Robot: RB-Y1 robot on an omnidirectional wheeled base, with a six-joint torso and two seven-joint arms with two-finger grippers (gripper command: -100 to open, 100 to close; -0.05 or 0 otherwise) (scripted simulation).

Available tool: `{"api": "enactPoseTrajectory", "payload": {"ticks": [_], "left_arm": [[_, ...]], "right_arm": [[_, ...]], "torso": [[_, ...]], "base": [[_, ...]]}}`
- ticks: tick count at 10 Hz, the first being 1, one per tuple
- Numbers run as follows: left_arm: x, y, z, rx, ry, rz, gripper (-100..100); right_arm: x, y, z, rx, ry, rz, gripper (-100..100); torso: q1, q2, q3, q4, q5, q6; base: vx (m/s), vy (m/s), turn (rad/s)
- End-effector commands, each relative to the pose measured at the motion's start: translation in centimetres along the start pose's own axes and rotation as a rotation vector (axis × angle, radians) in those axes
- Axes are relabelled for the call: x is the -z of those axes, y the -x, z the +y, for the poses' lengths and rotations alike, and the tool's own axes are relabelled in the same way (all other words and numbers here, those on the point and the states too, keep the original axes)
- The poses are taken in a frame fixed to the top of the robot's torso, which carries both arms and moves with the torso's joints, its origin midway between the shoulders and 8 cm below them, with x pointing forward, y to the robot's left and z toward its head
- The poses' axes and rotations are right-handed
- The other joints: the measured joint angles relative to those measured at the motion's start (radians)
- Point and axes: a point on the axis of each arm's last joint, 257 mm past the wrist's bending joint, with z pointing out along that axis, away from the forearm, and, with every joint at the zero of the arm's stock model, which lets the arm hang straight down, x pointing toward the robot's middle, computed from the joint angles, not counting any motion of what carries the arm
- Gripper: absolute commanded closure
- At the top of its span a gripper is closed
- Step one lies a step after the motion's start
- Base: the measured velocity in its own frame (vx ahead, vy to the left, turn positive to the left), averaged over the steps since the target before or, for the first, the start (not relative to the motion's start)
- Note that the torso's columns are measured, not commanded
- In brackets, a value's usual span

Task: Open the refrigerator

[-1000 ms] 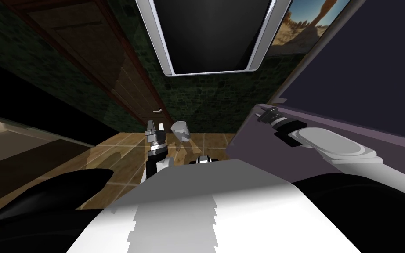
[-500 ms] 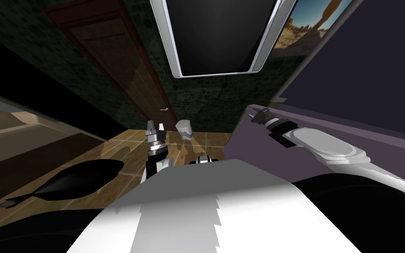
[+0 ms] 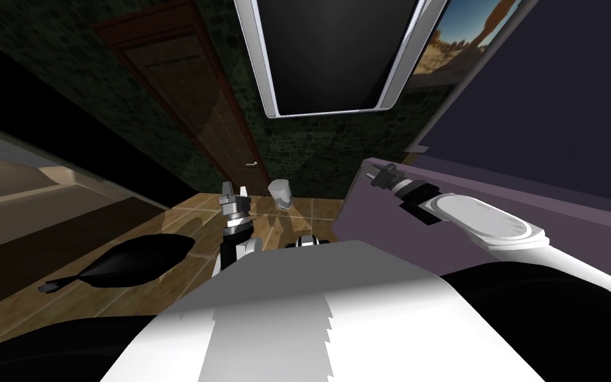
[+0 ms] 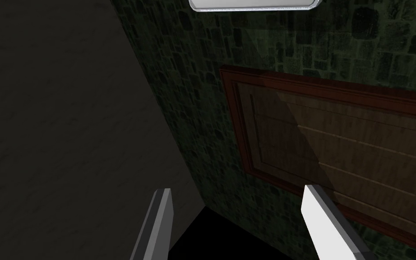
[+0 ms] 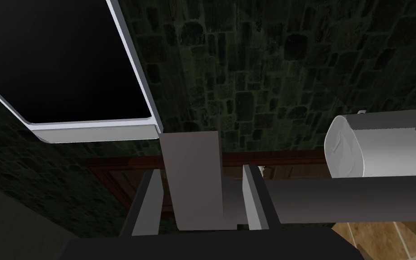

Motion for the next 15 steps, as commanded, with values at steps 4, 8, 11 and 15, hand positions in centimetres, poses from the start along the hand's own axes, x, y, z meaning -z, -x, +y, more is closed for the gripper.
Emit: {"api": "enactPoseTrajectory", "payload": {"ticks": [4,8,11,15], "left_arm": [[0.0,0.0,0.0,0.000,0.000,0.000,0],[0.0,0.0,0.0,0.000,0.000,0.000,0],[0.0,0.0,0.0,0.000,0.000,0.000,0],[0.0,0.0,0.0,0.000,0.000,0.000,0]], "right_arm": [[0.2,4.5,1.2,-0.013,0.027,-0.091,100],[0.7,9.7,1.5,-0.024,0.038,-0.196,100],[0.7,11.4,0.9,-0.020,0.019,-0.224,100],[1.5,15.2,1.4,-0.021,0.034,-0.298,100]], "torso": [[0.000,-0.003,-0.002,-0.002,-0.001,-0.001],[0.005,-0.005,-0.002,-0.005,0.000,-0.004],[0.002,-0.009,-0.005,-0.005,-0.001,-0.003],[0.006,-0.001,0.001,-0.002,0.002,-0.001]], "base": [[-0.054,0.021,0.020],[-0.090,0.035,0.029],[-0.057,0.022,0.011],[-0.159,-0.001,0.134]]}}
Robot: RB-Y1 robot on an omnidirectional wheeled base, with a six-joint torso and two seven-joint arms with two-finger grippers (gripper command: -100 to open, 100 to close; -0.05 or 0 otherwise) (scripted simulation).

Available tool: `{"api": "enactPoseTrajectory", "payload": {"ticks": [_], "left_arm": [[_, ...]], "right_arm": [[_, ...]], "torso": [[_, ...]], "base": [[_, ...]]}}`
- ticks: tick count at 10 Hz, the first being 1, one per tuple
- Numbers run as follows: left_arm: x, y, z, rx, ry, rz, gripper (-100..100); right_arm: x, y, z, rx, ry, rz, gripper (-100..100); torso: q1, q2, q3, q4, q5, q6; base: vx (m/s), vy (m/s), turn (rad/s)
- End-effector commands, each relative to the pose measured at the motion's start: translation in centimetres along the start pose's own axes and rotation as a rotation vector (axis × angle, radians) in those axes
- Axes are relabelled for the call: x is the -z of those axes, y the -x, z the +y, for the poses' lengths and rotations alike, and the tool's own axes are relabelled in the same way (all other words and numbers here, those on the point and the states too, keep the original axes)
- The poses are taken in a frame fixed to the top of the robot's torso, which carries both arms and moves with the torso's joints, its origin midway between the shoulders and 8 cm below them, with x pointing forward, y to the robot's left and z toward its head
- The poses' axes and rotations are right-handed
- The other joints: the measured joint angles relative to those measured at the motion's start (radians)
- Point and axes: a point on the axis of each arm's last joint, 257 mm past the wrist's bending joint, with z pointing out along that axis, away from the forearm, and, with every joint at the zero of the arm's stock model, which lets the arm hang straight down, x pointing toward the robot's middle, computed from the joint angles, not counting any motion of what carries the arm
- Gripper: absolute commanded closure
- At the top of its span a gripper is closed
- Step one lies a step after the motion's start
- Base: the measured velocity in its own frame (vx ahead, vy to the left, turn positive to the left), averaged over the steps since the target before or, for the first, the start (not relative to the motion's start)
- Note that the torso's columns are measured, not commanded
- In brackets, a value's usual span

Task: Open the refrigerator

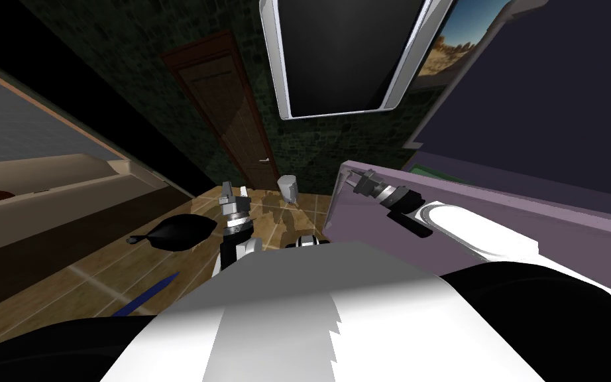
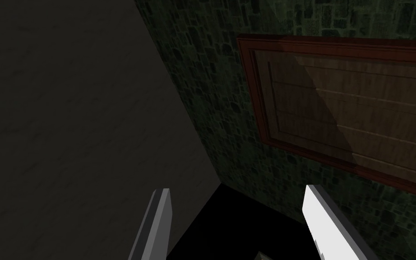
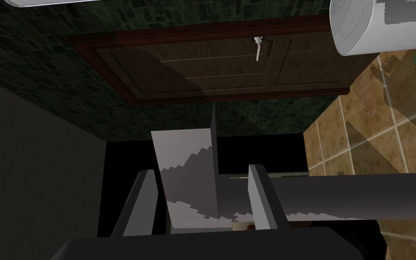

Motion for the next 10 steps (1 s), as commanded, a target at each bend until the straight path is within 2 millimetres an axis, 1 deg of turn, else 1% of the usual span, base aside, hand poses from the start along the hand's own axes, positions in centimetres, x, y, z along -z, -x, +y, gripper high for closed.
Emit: {"api": "enactPoseTrajectory", "payload": {"ticks": [1,2,3,4,5,6,7,8,9,10], "left_arm": [[0.0,0.0,0.0,0.000,0.000,0.000,0],[0.0,0.0,0.0,0.000,0.000,0.000,0],[0.0,0.0,0.0,0.000,0.000,0.000,0],[0.0,0.0,0.0,0.000,0.000,0.000,0],[0.0,0.0,0.0,0.000,0.000,0.000,0],[0.0,0.0,0.0,0.000,0.000,0.000,0],[0.0,0.0,0.0,0.000,0.000,0.000,0],[0.0,0.0,0.0,0.000,0.000,0.000,0],[0.0,0.0,0.0,0.000,0.000,0.000,0],[0.0,0.0,0.0,0.000,0.000,0.000,0]], "right_arm": [[0.2,2.8,1.2,-0.013,0.034,-0.058,100],[0.2,4.0,1.4,-0.017,0.038,-0.081,100],[0.2,4.0,1.4,-0.017,0.038,-0.081,100],[0.2,4.0,1.4,-0.017,0.038,-0.081,100],[0.2,4.0,1.4,-0.017,0.038,-0.081,100],[0.3,6.4,1.6,-0.026,0.046,-0.127,100],[0.3,6.4,1.6,-0.026,0.046,-0.127,100],[0.3,6.4,1.6,-0.026,0.046,-0.127,100],[-0.1,5.6,-0.4,-0.023,0.016,-0.118,-100],[-0.2,5.7,-0.9,-0.025,0.016,-0.126,-100]], "torso": [[-0.006,-0.006,-0.004,0.000,-0.002,0.003],[-0.002,-0.005,-0.004,-0.003,-0.001,-0.005],[0.004,-0.004,-0.003,-0.003,0.001,-0.006],[0.001,-0.006,-0.004,-0.003,0.000,-0.001],[0.002,-0.006,-0.003,-0.003,0.000,-0.001],[0.001,-0.006,-0.003,-0.003,0.000,-0.002],[0.008,0.001,0.000,-0.002,0.002,-0.008],[0.012,0.001,0.002,-0.001,0.003,-0.008],[0.013,0.001,0.002,0.000,0.004,-0.004],[0.011,0.000,0.000,0.001,0.005,-0.003]], "base": [[-0.131,0.022,0.155],[-0.220,0.014,0.230],[-0.144,0.007,0.109],[-0.041,0.027,0.016],[0.022,0.001,-0.039],[-0.097,0.000,0.153],[-0.148,0.009,0.178],[-0.086,0.030,0.073],[-0.016,0.031,-0.099],[0.015,0.009,-0.149]]}}
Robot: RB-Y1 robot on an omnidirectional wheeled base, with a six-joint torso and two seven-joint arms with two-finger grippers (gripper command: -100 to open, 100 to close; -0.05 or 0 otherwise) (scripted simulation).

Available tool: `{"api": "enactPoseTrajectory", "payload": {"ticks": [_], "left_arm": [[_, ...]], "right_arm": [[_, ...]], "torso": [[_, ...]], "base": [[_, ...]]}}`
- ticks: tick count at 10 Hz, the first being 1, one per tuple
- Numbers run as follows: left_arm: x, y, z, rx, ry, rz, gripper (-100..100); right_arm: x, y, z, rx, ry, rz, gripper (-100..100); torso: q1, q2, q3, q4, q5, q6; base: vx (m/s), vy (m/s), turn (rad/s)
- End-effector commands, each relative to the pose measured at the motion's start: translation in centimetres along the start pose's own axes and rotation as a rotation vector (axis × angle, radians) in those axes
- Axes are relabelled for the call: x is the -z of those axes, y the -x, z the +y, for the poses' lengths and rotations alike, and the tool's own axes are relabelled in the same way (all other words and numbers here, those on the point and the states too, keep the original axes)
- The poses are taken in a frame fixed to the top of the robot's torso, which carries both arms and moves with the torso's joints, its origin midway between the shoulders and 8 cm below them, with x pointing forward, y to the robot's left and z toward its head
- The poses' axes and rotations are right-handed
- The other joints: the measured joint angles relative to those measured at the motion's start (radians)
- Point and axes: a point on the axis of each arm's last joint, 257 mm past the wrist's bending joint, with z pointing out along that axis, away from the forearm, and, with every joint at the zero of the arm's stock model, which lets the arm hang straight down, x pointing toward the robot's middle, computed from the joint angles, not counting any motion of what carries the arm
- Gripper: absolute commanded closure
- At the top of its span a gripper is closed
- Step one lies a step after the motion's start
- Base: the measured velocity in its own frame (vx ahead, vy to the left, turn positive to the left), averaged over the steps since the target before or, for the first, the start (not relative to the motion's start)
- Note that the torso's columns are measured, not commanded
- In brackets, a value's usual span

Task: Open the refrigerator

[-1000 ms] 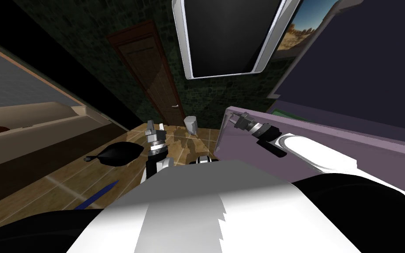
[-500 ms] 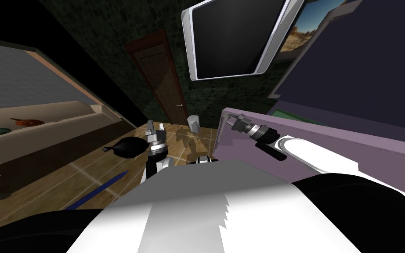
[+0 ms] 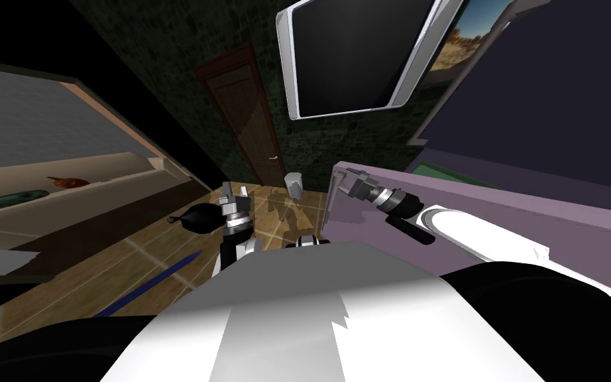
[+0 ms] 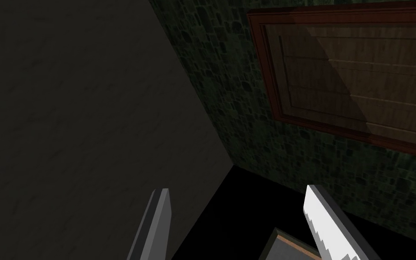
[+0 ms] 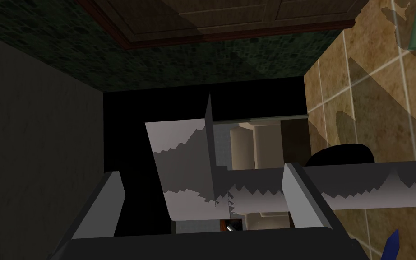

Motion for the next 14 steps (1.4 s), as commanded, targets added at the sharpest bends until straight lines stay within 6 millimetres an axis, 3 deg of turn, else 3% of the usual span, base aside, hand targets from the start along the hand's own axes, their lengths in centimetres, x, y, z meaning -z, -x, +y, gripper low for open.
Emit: {"api": "enactPoseTrajectory", "payload": {"ticks": [1,7,14], "left_arm": [[0.0,0.0,0.0,0.000,0.000,0.000,0],[0.0,0.0,0.0,0.000,0.000,0.000,0],[0.0,0.0,0.0,0.000,0.000,0.000,0]], "right_arm": [[-0.3,0.2,-1.4,-0.012,0.002,-0.025,-100],[-0.9,0.8,-4.0,-0.020,0.001,-0.066,-100],[-1.0,1.0,-4.5,-0.022,0.001,-0.075,-100]], "torso": [[-0.004,0.001,-0.001,0.003,0.000,0.001],[-0.008,0.017,-0.002,0.018,0.015,-0.003],[-0.008,0.022,-0.003,0.025,0.021,-0.005]], "base": [[0.022,0.000,-0.109],[0.015,0.019,-0.076],[0.003,0.006,-0.020]]}}
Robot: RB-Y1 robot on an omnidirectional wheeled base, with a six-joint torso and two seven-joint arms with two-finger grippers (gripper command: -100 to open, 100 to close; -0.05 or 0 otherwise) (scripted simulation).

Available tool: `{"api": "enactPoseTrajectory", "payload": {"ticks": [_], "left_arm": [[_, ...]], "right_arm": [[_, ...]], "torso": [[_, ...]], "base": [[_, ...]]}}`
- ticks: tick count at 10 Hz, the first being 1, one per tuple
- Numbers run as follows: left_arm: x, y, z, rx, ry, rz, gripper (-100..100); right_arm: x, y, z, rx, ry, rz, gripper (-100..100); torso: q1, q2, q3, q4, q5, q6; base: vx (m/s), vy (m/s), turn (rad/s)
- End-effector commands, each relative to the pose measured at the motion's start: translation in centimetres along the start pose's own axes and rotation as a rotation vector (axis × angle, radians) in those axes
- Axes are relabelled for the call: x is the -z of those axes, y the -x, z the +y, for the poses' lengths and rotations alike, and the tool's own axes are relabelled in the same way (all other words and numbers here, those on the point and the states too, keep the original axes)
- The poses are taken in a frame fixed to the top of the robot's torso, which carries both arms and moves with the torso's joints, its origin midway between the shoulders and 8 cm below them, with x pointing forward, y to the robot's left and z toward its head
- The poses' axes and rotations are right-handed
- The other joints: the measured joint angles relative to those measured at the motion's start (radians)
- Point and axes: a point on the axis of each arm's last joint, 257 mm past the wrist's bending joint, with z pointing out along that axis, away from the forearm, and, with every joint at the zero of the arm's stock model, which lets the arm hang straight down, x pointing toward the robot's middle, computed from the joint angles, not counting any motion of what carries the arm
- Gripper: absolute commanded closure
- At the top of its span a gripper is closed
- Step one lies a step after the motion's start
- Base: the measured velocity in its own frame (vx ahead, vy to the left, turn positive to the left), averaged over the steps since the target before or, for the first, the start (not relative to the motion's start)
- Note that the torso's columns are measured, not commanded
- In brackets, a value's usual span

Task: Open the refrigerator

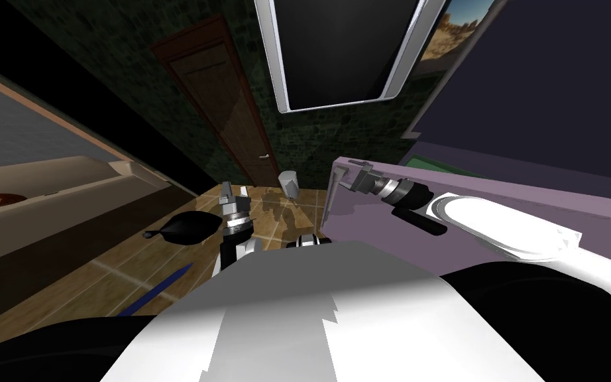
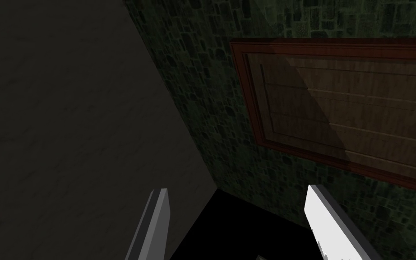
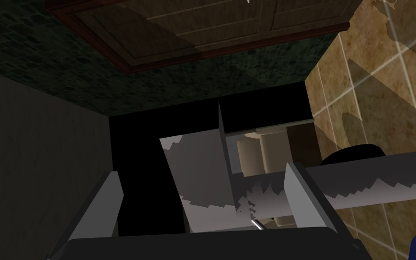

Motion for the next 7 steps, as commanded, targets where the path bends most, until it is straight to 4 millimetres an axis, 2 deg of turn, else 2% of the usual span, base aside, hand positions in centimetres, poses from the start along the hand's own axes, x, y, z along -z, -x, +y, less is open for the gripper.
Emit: {"api": "enactPoseTrajectory", "payload": {"ticks": [1,2,4,7], "left_arm": [[0.00,0.00,0.00,0.000,0.000,0.000,0],[0.00,0.00,0.00,0.000,0.000,0.000,0],[0.00,0.00,0.00,0.000,0.000,0.000,0],[0.00,0.00,0.00,0.000,0.000,0.000,0]], "right_arm": [[0.04,0.14,-0.04,0.001,0.002,0.000,-100],[0.08,0.00,0.11,-0.004,0.004,0.004,0],[0.10,-0.06,0.16,-0.004,0.005,0.005,0],[0.11,-0.03,0.32,-0.006,0.009,0.004,0]], "torso": [[0.000,0.000,-0.001,0.000,0.002,0.000],[0.003,-0.004,0.004,-0.007,-0.008,0.004],[0.000,-0.014,0.005,-0.017,-0.021,0.008],[-0.002,-0.016,0.004,-0.019,-0.023,0.009]], "base": [[0.008,0.004,-0.016],[0.005,-0.007,-0.006],[-0.003,0.001,-0.001],[0.000,0.000,0.000]]}}
